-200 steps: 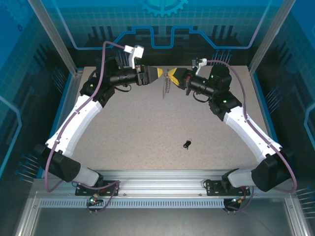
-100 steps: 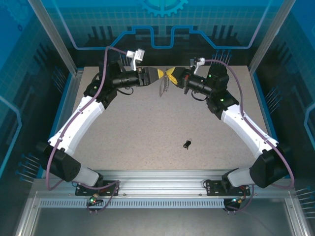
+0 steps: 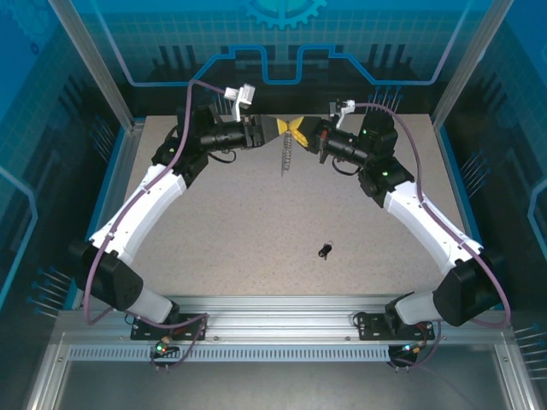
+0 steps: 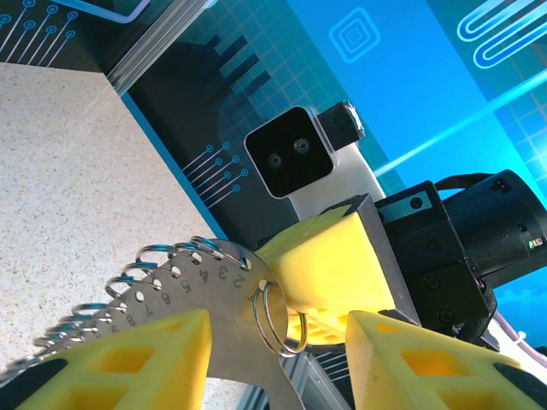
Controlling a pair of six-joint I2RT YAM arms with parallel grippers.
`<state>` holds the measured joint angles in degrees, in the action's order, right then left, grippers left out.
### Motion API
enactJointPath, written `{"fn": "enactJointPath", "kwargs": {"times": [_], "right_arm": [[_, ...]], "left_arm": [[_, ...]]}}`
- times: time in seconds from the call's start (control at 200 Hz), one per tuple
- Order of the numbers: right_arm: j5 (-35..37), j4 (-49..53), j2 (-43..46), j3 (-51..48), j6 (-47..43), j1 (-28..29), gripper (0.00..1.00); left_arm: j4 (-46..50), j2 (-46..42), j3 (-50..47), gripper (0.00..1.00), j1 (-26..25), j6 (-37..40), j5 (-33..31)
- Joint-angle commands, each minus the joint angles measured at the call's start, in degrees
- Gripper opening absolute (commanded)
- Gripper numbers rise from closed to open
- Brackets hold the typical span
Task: Put the keys on the keyring
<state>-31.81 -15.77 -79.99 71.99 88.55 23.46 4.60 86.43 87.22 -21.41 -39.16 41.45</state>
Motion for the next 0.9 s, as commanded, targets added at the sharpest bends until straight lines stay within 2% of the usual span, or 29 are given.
{"fn": "enactJointPath", "kwargs": {"times": [0.0, 0.55, 0.655, 0.825, 0.89], "right_arm": [[-0.6, -3.2, -0.2, 1.1, 0.5, 0.0, 0.00], [-0.2, -2.6, 0.2, 0.0, -0.1, 0.4, 0.00], [-0.2, -2.1, 0.4, 0.0, -0.4, 0.3, 0.00], [-0.5, -0.8, 0.4, 0.9, -1.4, 0.0, 0.00], [-0.7, 0.0, 0.9, 1.4, -2.6, -1.1, 0.18]], "left_arm": [[-1.6, 0.1, 0.5, 0.43, -0.5, -0.9, 1.3], [-1.7, 0.3, 1.9, 0.09, -1.5, -0.7, 1.0], [-1.5, 0.4, 2.2, 0.00, -1.7, -0.8, 0.9], [-1.6, 0.6, 2.7, 0.00, -2.0, -0.8, 0.7], [-1.5, 0.6, 2.9, 0.00, -2.0, -1.1, 0.6]]}}
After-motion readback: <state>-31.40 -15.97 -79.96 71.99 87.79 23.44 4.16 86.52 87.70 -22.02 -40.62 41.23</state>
